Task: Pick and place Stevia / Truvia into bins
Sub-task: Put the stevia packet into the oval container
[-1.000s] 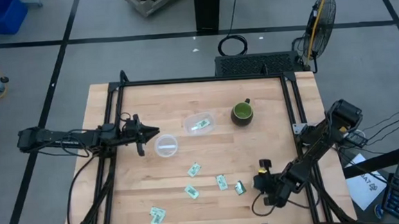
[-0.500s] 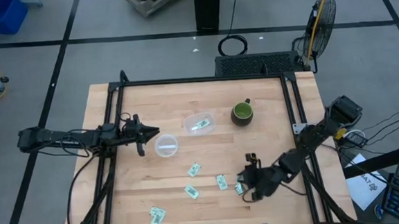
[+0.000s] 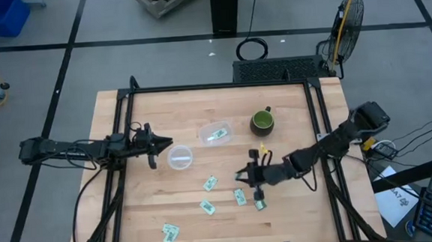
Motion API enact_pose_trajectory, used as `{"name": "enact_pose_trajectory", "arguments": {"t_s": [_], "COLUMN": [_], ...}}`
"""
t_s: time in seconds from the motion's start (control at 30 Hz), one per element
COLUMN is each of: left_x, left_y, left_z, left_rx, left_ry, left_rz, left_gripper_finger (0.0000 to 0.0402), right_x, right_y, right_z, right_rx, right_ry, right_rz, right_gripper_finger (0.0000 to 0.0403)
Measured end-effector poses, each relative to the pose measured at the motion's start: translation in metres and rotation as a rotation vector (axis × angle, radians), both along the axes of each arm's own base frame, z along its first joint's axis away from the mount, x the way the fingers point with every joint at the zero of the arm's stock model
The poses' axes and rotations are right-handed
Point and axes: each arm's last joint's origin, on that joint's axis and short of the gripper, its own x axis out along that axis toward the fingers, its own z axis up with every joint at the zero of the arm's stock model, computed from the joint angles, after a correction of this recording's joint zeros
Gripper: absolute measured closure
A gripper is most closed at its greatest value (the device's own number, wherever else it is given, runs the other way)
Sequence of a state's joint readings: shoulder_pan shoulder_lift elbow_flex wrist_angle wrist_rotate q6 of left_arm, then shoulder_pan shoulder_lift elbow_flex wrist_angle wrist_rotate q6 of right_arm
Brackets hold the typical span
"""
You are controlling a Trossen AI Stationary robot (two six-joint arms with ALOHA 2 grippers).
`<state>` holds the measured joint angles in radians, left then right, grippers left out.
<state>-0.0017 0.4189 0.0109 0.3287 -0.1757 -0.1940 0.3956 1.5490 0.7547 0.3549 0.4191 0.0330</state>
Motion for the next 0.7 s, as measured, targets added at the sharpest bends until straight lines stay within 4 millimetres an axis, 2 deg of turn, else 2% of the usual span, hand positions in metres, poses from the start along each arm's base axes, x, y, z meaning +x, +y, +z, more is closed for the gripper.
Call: {"name": "enact_pose_trajectory", "arguments": {"t_s": [0.4,0.57,0.7], "left_x": [0.000,0.000,0.000], "left_y": [0.000,0.000,0.000], "left_z": [-0.001,-0.001,0.000], "left_rx": [0.013,-0.008,-0.024], "left_ry": [0.016,0.012,-0.007], "left_rz": [0.007,0.009,0.010], "left_gripper_finger": [0.0339,0.0339,0.0339], "right_x": [0.025,0.032,0.044], "right_y": [-0.082,-0.119,-0.140], "right_z": [0.012,0.004,-0.009], "right_rx": [-0.037,0.038,0.061], "right_ry": [-0.113,-0.123,-0.096], "right_rz": [-0.194,-0.218,-0.237], "right_gripper_finger": [0.0310,0.0310,0.0310]}}
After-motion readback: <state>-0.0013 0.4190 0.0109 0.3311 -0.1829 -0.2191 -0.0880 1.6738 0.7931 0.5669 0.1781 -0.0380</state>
